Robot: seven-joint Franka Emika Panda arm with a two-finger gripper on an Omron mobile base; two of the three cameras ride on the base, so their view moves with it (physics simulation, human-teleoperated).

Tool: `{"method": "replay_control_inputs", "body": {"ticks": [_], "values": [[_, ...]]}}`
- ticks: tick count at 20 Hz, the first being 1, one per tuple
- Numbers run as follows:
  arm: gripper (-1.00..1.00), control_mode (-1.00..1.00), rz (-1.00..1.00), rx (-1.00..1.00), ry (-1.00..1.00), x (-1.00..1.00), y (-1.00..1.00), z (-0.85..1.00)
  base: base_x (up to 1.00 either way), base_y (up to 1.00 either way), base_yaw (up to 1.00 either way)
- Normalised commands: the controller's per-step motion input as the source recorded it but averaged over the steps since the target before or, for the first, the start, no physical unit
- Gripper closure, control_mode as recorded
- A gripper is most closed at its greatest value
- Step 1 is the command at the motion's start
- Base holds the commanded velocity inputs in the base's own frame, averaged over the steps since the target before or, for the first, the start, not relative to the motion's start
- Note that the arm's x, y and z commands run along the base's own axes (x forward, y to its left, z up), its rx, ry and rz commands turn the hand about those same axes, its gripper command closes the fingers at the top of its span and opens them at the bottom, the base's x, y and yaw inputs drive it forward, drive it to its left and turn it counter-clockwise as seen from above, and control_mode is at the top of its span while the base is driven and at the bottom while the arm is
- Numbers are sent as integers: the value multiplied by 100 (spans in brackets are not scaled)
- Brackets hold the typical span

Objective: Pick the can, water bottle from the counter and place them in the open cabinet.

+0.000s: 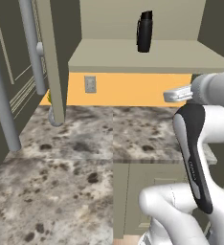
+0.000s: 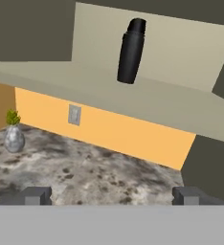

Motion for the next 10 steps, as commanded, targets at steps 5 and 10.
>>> {"method": "replay_control_inputs", "body": {"ticks": [5, 10], "values": [[-100, -100, 0, 0, 0, -11, 0, -2, 0, 0, 0], [-100, 100, -1, 0, 0, -19, 0, -4, -37, 0, -5]]}}
